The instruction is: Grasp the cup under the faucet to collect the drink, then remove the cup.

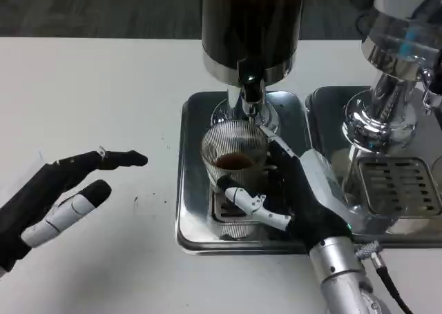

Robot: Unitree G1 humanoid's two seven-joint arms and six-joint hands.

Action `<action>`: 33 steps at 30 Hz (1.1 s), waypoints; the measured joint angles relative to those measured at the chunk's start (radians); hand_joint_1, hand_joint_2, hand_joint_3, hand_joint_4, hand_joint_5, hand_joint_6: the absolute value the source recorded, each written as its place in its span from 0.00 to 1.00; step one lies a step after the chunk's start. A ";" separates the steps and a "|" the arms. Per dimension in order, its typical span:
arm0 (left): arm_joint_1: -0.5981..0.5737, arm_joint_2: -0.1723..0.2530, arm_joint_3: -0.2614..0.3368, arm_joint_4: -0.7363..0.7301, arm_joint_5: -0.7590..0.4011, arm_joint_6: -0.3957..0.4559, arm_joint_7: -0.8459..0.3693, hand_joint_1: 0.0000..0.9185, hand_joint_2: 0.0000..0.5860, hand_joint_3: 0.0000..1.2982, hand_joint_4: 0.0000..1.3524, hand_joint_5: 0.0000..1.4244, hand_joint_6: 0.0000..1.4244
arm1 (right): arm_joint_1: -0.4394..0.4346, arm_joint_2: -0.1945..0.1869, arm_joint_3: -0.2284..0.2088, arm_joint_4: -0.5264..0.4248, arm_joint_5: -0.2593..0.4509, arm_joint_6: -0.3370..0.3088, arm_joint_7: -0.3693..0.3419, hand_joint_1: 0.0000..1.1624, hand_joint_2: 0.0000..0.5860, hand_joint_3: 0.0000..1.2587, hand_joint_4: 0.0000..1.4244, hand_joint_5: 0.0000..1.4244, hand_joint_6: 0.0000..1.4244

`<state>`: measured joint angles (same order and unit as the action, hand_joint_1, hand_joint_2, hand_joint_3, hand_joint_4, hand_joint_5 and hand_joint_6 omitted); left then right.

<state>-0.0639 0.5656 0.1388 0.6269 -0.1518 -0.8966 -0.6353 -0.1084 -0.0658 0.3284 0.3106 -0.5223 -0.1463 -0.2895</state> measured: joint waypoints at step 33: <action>0.003 0.000 -0.002 -0.008 0.000 0.002 0.000 0.00 0.25 0.31 0.23 0.16 0.15 | 0.063 -0.001 0.017 -0.005 -0.041 -0.049 -0.147 0.49 0.36 0.29 0.35 0.42 0.54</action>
<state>-0.0605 0.5656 0.1371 0.6187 -0.1516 -0.8947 -0.6354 -0.0453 -0.0665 0.3451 0.3060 -0.5638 -0.1951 -0.4364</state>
